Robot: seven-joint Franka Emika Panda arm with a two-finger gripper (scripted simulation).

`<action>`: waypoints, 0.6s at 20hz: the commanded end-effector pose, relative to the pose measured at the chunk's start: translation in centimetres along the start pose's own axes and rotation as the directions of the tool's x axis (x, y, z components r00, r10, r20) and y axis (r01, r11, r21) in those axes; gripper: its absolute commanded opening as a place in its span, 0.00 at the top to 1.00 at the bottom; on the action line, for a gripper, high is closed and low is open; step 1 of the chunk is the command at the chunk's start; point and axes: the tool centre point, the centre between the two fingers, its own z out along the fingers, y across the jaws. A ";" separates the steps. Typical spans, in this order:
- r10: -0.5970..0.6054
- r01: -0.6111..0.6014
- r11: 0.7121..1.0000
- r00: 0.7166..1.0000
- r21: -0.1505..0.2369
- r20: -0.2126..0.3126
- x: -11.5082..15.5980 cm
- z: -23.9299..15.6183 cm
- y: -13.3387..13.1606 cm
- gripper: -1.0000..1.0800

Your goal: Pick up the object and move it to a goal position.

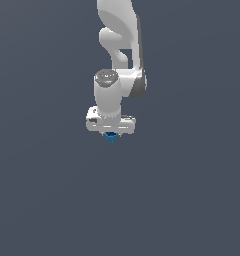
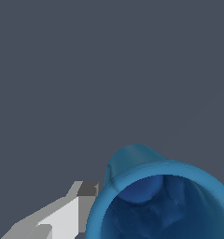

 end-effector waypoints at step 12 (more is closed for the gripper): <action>0.000 0.000 1.000 1.000 0.000 -0.001 -7.4 -7.6 1.5 1.00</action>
